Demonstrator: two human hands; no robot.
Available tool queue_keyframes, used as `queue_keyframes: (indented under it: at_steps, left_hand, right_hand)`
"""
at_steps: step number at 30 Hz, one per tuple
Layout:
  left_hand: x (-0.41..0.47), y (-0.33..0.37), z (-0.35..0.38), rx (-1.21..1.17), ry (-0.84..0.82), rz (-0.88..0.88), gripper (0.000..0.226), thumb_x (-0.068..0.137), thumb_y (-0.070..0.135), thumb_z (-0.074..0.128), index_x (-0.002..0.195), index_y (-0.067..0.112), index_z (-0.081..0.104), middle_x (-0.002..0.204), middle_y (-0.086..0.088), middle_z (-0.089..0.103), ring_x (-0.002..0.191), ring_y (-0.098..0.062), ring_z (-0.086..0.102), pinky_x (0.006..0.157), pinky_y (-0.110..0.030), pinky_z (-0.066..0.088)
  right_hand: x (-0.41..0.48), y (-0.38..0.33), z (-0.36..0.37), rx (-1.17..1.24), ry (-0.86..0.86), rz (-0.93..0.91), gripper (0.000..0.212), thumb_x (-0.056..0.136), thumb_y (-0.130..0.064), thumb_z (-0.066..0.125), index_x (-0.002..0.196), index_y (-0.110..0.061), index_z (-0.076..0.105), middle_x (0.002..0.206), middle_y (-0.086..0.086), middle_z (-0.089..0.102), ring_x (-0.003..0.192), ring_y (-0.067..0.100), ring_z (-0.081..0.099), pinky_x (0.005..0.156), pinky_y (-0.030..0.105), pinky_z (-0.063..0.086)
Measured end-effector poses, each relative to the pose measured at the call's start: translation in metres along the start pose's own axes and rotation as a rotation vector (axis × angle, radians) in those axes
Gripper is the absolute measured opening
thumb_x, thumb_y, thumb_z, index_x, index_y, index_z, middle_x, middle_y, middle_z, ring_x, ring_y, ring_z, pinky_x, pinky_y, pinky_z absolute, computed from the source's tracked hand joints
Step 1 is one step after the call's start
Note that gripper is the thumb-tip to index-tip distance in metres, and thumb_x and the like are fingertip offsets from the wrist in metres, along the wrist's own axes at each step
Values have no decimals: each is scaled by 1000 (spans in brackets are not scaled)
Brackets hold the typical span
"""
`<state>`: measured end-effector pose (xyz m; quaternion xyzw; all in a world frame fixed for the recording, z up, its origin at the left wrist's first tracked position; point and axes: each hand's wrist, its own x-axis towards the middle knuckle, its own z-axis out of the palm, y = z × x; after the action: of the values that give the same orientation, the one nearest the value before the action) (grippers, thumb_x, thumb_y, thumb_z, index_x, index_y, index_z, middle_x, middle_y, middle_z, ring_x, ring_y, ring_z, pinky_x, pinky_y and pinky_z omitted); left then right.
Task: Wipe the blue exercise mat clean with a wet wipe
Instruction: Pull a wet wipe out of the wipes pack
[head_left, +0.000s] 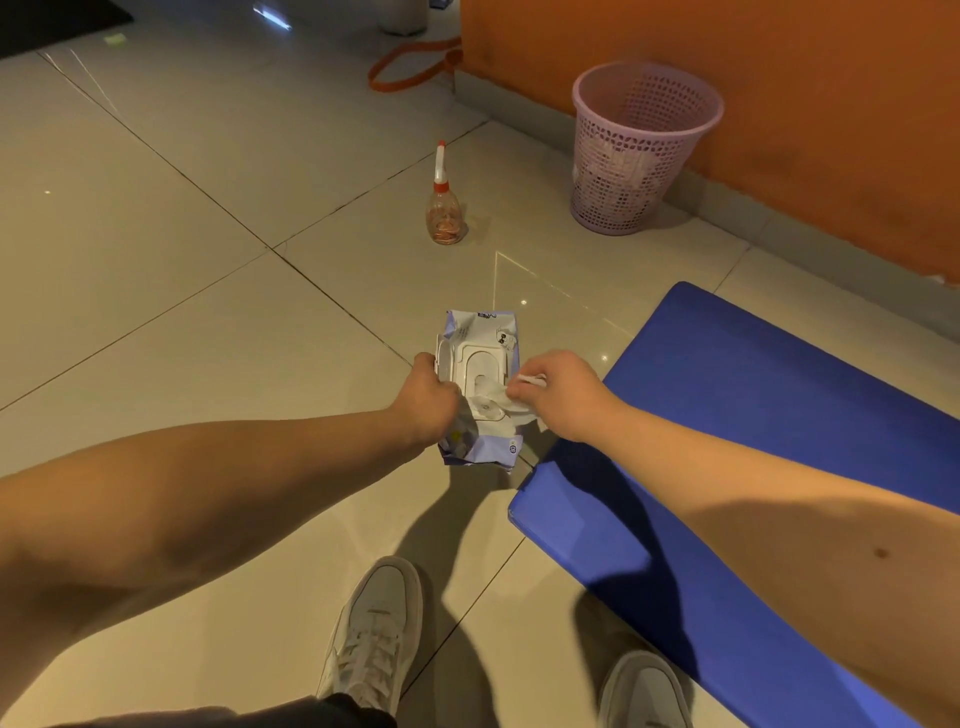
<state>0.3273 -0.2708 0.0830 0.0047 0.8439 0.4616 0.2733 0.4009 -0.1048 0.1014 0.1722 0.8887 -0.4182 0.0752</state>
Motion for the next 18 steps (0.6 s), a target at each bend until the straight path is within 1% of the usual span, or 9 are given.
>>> queue_keyframes:
  at_steps: [3, 4, 6, 7, 9, 12, 14, 16, 18]
  left_hand:
    - [-1, -3, -2, 28, -4, -20, 29, 93, 0, 41, 121, 6, 40, 107, -17, 54, 86, -29, 56, 71, -44, 53]
    - [-1, -4, -3, 32, -3, -21, 28, 93, 0, 41, 120, 6, 40, 106, -17, 54, 85, -28, 55, 71, -42, 52]
    - [0, -5, -6, 32, 1, -24, 26, 94, 1, 42, 119, 7, 40, 107, -16, 53, 86, -26, 55, 75, -43, 53]
    - [0, -5, -7, 28, 1, -26, 26, 94, 1, 42, 118, 8, 39, 108, -16, 54, 87, -26, 55, 78, -44, 55]
    - [0, -5, -9, 20, 5, -26, 27, 94, 1, 42, 119, 10, 38, 109, -15, 54, 86, -23, 56, 76, -43, 56]
    - [0, -4, -9, -4, 4, -16, 32, 94, 1, 44, 125, 9, 39, 111, -14, 54, 88, -22, 56, 76, -41, 55]
    - [-1, -3, -9, -11, 4, -6, 34, 94, 1, 45, 127, 8, 40, 114, -14, 55, 94, -24, 57, 81, -43, 54]
    - [-3, -1, -8, -21, 7, 2, 34, 93, 1, 46, 126, 8, 41, 115, -15, 55, 99, -27, 58, 84, -45, 54]
    - [-5, 1, -6, -29, -1, 10, 33, 91, 1, 46, 123, 9, 42, 114, -15, 56, 101, -29, 59, 86, -48, 55]
  right_hand:
    - [1, -7, -5, 182, 45, 6, 20, 102, -26, 61, 111, -11, 70, 118, 6, 62, 106, 20, 58, 84, 24, 39]
    - [1, -10, -6, 287, 70, 30, 20, 102, -26, 59, 110, -12, 71, 116, 9, 66, 101, 22, 62, 82, 27, 45]
    - [2, -13, -11, 417, 152, 68, 16, 100, -22, 57, 90, -14, 66, 94, 14, 70, 73, 19, 60, 65, 25, 47]
    - [3, -14, -13, 416, 199, 72, 19, 99, -19, 56, 80, -15, 58, 80, 10, 63, 63, 14, 52, 57, 21, 43]
    - [4, -13, -15, 421, 243, 81, 22, 98, -15, 56, 77, -15, 48, 72, 2, 49, 61, 12, 47, 53, 18, 42]
    - [6, -8, -12, 446, 199, 116, 13, 100, -21, 51, 89, -15, 48, 84, 3, 51, 77, 19, 54, 70, 40, 56]
    - [3, -7, -10, 339, 173, 163, 17, 101, -33, 53, 105, -18, 49, 91, 1, 55, 75, 16, 53, 68, 35, 50]
    - [-2, -6, -9, 192, 114, 177, 42, 94, -43, 67, 119, -17, 47, 95, -2, 56, 75, 12, 54, 61, 29, 43]
    - [-5, -4, -5, 16, 58, 187, 68, 83, -45, 80, 131, -15, 43, 102, 0, 57, 85, 16, 57, 68, 32, 48]
